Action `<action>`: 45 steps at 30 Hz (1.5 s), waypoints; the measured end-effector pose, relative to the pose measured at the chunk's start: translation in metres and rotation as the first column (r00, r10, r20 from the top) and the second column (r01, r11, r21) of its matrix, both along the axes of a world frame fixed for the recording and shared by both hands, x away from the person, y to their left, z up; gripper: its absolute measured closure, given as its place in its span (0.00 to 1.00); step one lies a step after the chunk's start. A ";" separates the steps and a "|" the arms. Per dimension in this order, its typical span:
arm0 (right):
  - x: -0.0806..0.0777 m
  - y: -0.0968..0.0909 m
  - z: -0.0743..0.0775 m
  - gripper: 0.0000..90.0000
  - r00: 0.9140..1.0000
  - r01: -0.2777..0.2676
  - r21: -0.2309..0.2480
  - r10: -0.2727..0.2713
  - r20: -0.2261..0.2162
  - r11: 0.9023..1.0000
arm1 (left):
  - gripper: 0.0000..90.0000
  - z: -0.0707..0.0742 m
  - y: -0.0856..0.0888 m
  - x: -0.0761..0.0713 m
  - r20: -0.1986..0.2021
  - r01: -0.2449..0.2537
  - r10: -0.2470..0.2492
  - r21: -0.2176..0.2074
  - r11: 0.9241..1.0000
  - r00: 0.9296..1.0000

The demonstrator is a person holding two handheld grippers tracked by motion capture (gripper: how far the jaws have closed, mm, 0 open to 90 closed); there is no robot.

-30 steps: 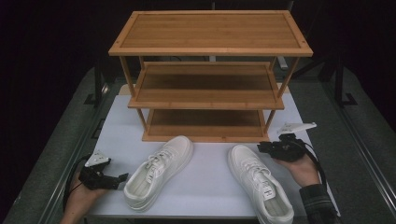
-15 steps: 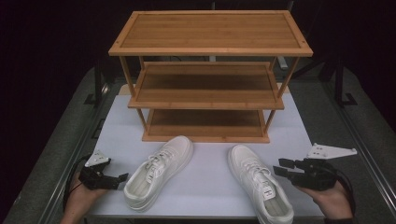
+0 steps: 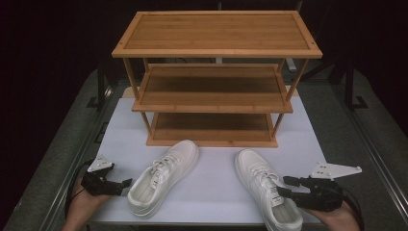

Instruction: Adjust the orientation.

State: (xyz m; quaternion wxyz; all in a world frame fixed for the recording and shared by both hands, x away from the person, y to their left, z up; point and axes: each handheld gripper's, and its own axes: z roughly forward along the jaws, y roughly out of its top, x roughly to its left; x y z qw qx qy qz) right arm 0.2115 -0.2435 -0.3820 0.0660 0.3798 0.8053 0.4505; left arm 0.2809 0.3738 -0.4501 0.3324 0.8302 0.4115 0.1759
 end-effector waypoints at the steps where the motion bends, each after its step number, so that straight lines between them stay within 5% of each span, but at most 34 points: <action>1: 0.001 0.001 -0.002 0.61 1.000 -0.002 -0.004 0.002 -0.006 1.000 | 0.05 0.000 0.000 0.000 0.000 0.000 0.000 0.000 1.000 1.000; 3: 0.002 0.002 -0.005 0.63 1.000 -0.011 -0.004 0.011 -0.005 1.000 | 0.05 0.000 0.000 0.000 0.000 0.000 0.000 0.001 1.000 1.000; 6: -0.001 0.000 -0.002 0.82 1.000 -0.019 0.009 0.019 0.023 1.000 | 0.05 0.000 0.000 0.000 0.000 -0.001 0.001 0.000 1.000 1.000; 11: -0.002 -0.001 0.001 0.93 0.999 -0.012 -0.003 0.012 0.049 1.000 | 0.05 0.000 0.000 0.000 0.000 0.000 0.000 0.000 1.000 1.000; 22: 0.011 0.007 0.012 0.94 0.995 -0.016 0.012 0.015 0.099 1.000 | 0.05 0.000 0.000 0.000 -0.001 -0.001 0.001 0.000 1.000 1.000; 38: 0.063 0.067 0.009 0.94 0.989 -0.085 0.040 0.080 0.121 0.996 | 0.05 0.000 0.000 0.000 -0.001 0.000 0.000 0.001 1.000 1.000; 45: 0.069 0.071 0.003 0.89 0.989 -0.098 0.021 0.095 0.114 0.995 | 0.05 0.000 0.000 0.000 0.000 0.000 0.000 0.000 1.000 1.000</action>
